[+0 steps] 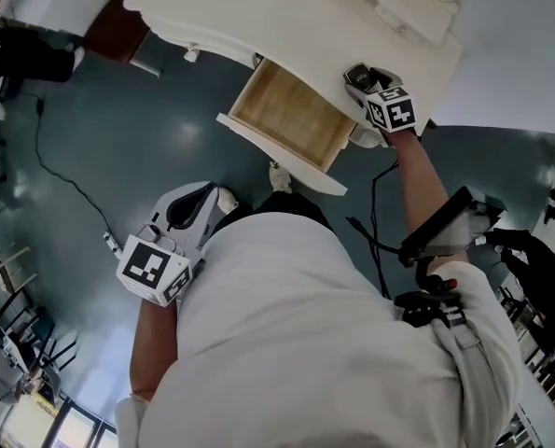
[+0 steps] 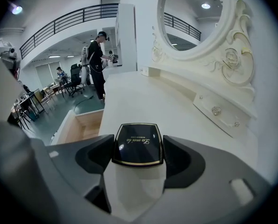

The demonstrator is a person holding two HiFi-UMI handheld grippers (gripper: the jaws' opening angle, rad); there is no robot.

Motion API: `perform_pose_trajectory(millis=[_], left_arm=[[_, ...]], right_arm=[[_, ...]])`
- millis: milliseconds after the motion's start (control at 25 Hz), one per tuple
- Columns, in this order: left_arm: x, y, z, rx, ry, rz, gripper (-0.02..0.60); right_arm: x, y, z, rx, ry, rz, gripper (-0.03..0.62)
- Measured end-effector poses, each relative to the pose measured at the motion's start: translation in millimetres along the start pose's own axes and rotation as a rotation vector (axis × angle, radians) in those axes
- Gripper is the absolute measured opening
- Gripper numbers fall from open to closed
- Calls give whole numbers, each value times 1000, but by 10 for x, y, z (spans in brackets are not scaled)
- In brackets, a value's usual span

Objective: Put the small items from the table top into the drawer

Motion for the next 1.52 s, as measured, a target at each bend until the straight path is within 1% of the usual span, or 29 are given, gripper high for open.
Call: perform_pose_trajectory(millis=[400,920,1200,1320,1520], left_arm=[[75,80,-6,20,-15,11,0],[382,106,-52,62,-63,25,0],[529,108,-99,86,-92,29,0],[581,127,-105,99,-107,28,0],[737,131,-140,127,-137,23,0]], right_arm=[[-99,-197,-603,101,-103,12,328],[-258,-428,-1456,198,-225,-3,328],[-407,-520,-1908,277,-283,-20,328],[-515,-502,-2021,295,-292,-37,328],[-689,-473,-2097,288,-273,-74,328]])
Point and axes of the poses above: the fingertips, and each gripper's own axes: x backward along the fingers, z to its right, y out of its underside, the point moved 4 cm from there along x, backward along the fingers, and after that the axes turned 1 degree about -x, right-handed, at the moved point
